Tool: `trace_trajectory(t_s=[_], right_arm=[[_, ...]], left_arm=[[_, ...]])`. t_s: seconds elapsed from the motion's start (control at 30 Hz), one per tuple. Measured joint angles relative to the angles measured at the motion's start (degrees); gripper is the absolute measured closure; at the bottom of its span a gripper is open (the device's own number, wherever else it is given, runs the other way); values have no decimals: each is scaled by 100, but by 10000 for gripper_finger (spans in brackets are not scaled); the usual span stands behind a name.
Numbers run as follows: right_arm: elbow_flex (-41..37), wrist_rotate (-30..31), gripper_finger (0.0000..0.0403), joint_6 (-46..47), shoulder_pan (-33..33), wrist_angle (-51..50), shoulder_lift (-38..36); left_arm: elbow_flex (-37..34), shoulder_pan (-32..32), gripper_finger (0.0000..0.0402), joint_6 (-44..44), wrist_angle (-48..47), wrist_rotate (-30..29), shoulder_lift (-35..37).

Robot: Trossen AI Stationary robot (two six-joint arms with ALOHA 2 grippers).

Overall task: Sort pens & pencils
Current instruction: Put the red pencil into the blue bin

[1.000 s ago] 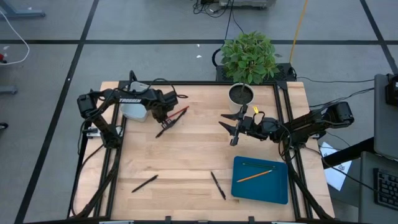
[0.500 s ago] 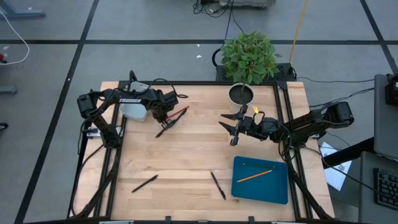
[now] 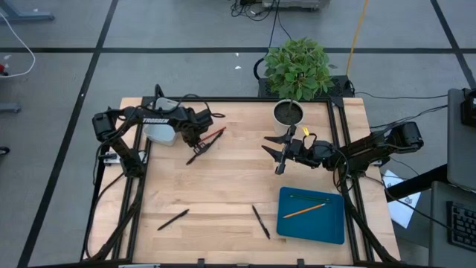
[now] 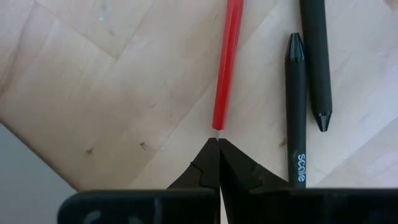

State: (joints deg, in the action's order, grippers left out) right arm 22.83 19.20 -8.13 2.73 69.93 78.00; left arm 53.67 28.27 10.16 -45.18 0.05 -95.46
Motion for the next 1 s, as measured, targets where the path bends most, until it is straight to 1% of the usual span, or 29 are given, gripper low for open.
trace_trajectory(t_s=[0.2,0.53,0.67,0.73,0.8,0.93,1.0], right_arm=[[0,-1,259,-1,0,0,0],[0,0,259,1,-1,0,0],[15,0,259,291,-1,-177,0],[175,4,259,455,-22,-712,1],[521,8,259,628,-51,-1555,4],[1636,122,259,902,-130,-3575,236],[2118,184,259,622,-232,-4203,471]], left_arm=[[-283,11,402,-14,268,83,7],[-291,20,402,-36,333,86,7],[-291,20,401,-16,338,92,7],[-291,20,402,12,342,92,7],[-293,20,401,16,344,92,7],[-293,20,402,32,336,97,6],[-293,20,401,33,335,99,4]])
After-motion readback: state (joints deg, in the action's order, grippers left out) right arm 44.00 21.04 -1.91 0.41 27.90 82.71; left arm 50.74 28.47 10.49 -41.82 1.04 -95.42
